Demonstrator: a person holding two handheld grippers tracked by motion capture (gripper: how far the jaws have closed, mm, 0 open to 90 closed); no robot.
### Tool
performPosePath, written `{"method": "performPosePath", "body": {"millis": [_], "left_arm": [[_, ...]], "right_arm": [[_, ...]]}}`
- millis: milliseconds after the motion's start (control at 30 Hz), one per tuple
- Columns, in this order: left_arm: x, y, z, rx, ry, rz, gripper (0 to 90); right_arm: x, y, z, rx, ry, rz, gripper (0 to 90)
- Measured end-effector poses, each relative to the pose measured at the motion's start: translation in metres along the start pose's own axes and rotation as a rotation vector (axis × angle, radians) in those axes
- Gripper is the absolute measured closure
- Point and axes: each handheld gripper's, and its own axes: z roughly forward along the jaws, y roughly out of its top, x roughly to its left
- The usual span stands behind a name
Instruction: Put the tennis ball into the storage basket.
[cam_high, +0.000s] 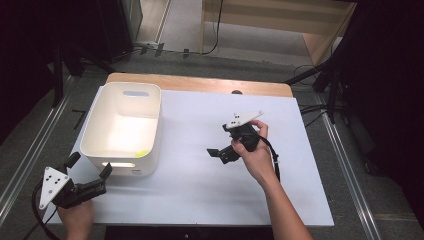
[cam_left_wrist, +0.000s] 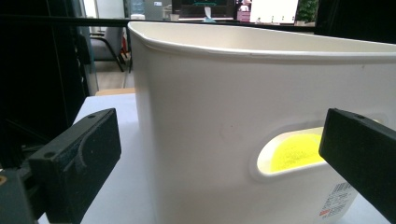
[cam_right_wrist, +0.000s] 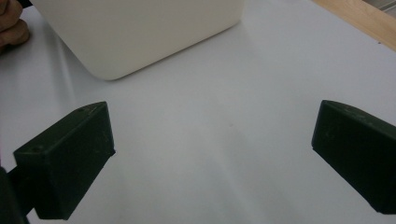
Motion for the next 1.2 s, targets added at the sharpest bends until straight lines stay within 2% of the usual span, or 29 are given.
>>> {"method": "performPosePath", "body": {"millis": [500, 1200], "left_arm": [[-0.001, 0.000, 0.000, 0.001, -0.001, 0.002, 0.0], [-0.001, 0.000, 0.000, 0.006, 0.002, 0.010, 0.0]], "right_arm": [[-0.007, -0.030, -0.011, -0.019, -0.022, 0.048, 0.0], [-0.019, -0.077, -0.035, -0.060, -0.088, 0.105, 0.0]]}}
